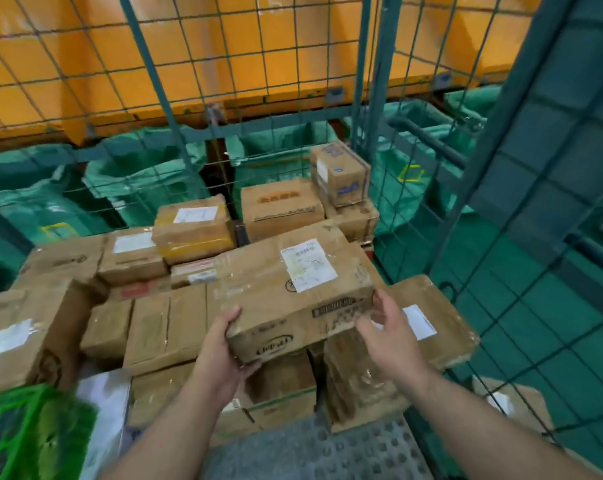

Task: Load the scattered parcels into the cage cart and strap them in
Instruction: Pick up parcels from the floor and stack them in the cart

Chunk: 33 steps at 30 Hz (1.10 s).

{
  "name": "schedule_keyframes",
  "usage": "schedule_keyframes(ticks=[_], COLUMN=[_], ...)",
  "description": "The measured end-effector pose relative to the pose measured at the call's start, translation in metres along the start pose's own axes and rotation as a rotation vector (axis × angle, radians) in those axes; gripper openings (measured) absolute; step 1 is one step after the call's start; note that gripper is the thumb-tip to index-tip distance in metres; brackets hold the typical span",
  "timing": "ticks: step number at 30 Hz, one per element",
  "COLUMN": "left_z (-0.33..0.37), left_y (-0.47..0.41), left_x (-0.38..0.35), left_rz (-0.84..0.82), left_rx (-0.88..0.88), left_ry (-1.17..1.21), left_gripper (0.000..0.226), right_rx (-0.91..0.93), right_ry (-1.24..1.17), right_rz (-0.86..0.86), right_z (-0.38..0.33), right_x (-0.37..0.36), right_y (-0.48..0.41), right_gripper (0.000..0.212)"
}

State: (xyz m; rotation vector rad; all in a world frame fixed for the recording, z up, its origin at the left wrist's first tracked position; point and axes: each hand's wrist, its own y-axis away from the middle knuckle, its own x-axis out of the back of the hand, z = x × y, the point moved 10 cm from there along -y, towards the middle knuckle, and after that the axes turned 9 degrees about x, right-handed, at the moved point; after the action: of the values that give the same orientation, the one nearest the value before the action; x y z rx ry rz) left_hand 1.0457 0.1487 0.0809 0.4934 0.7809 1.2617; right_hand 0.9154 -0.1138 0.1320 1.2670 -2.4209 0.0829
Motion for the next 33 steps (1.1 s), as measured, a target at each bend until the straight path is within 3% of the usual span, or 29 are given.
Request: schedule_keyframes(ticks=[3, 8, 11, 15, 23, 28, 30, 33], left_z=[0.018, 0.052, 0.041, 0.011, -0.001, -0.007, -0.016, -0.035], left_y=[-0.026, -0.069, -0.102, -0.133, -0.163, -0.143, -0.122, -0.075], left_x=[-0.033, -0.101, -0.137, -0.169, -0.207, -0.189, -0.180, -0.155], left_rz=[-0.027, 0.007, 0.061, 0.146, 0.189, 0.176, 0.200, 0.262], left_rx=[0.012, -0.041, -0.032, -0.037, -0.006, 0.080, 0.090, 0.018], left_ry=[-0.063, -0.065, -0.268, -0.558, -0.723, -0.737, -0.667, -0.591], left_gripper=[0.054, 0.048, 0.053, 0.053, 0.068, 0.089, 0.084, 0.039], right_rx=[-0.024, -0.068, -0.155, -0.228, -0.086, -0.029, -0.052, -0.084], right_ry=[-0.049, -0.076, -0.121, 0.034, 0.149, 0.174, 0.153, 0.099], right_rz=[0.056, 0.175, 0.147, 0.112, -0.025, 0.032, 0.053, 0.133], right_z=[0.000, 0.007, 0.033, 0.076, 0.101, 0.092, 0.094, 0.104], right_x=[0.014, 0.054, 0.068, 0.080, 0.077, 0.079, 0.081, 0.083], right_y=[-0.025, -0.098, -0.133, -0.146, -0.149, -0.127, -0.108, -0.068], right_gripper=[0.061, 0.061, 0.052, 0.039, 0.047, 0.039, 0.032, 0.023])
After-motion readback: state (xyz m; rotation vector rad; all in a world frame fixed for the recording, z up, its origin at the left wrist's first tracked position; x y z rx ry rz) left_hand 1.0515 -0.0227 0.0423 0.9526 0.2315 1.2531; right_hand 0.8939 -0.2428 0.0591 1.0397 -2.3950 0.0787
